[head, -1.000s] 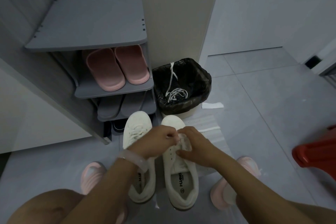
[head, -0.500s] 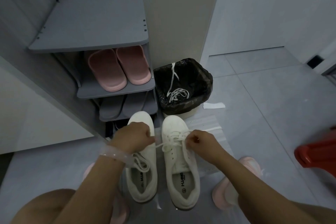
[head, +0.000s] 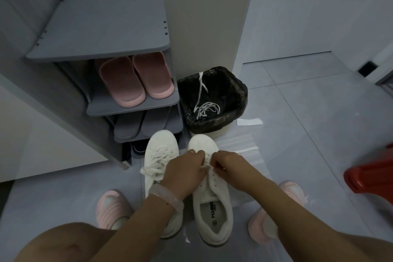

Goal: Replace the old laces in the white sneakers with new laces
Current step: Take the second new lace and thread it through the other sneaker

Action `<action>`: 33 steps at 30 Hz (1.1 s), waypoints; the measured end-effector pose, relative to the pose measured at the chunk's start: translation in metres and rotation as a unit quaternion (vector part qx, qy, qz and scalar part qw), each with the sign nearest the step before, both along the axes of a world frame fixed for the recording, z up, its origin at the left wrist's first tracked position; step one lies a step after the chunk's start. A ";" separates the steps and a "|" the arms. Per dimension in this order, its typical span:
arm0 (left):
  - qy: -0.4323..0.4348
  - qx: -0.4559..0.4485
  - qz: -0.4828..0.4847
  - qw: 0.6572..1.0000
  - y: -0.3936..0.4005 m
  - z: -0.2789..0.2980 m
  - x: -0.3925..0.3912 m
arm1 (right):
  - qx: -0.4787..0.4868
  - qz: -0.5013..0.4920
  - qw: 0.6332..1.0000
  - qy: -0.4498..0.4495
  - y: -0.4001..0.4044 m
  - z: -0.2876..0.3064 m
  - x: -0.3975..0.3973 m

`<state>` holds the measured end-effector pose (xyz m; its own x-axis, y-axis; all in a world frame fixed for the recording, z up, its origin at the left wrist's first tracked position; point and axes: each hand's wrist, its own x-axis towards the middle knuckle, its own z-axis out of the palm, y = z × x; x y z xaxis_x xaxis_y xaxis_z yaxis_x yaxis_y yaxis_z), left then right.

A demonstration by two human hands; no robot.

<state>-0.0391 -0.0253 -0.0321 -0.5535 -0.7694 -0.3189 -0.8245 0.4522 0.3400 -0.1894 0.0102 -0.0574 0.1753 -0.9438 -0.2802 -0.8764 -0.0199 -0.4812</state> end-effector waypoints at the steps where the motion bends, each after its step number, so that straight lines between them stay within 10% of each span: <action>1: 0.000 0.002 0.004 1.000 0.002 0.001 -0.001 | -0.009 0.002 1.000 0.004 0.001 -0.001 0.002; 11: -0.018 0.117 0.053 0.992 0.004 -0.010 -0.002 | -0.157 -0.127 0.973 0.113 0.011 -0.007 0.018; 33: 0.078 0.210 0.031 0.974 -0.023 0.007 0.008 | 0.179 -0.173 0.965 -0.085 0.014 0.012 0.008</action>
<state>-0.0312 -0.0481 -0.0255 -0.5766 -0.6230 -0.5286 -0.7694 0.1962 0.6079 -0.1819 0.0246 -0.0451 -0.0608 -0.8017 -0.5946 -0.7091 0.4539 -0.5396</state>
